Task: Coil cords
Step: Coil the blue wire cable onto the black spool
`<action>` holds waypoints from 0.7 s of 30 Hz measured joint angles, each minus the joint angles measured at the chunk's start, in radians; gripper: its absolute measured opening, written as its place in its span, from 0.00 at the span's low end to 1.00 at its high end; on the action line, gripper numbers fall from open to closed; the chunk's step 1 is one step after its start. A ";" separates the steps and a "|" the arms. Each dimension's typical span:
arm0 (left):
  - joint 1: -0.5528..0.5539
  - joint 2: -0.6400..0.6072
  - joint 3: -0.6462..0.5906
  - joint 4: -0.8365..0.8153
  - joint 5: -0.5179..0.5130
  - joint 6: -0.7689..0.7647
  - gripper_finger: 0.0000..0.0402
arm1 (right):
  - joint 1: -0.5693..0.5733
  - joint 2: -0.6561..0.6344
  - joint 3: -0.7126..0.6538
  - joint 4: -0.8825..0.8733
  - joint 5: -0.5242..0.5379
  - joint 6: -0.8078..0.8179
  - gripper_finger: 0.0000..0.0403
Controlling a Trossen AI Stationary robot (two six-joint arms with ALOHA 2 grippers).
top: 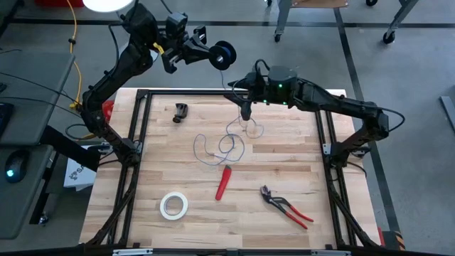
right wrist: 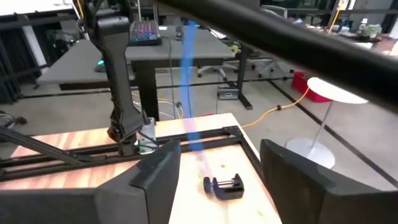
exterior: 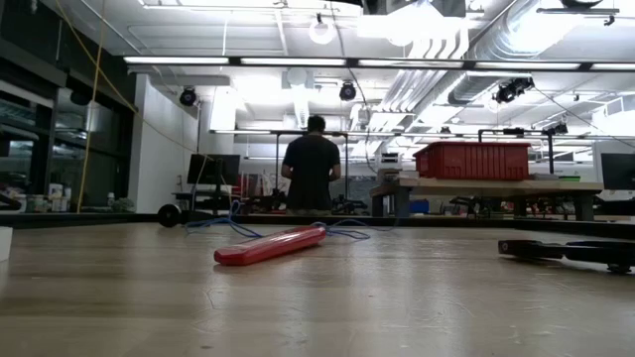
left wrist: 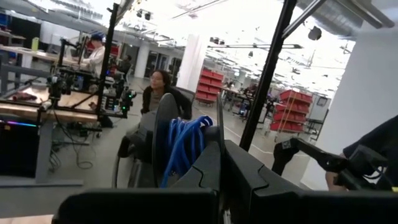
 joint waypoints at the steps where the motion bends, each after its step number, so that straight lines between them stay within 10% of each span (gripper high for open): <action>1: 0.000 0.000 0.000 0.000 -0.002 0.000 0.00 | 0.000 0.000 0.000 -0.001 0.000 -0.006 0.51; 13: 0.008 0.000 0.000 0.001 -0.020 0.026 0.00 | 0.000 0.006 0.000 0.000 0.002 -0.036 0.03; 21: 0.148 -0.017 0.000 -0.152 -0.010 0.095 0.00 | 0.006 -0.080 0.000 -0.112 0.004 0.013 0.00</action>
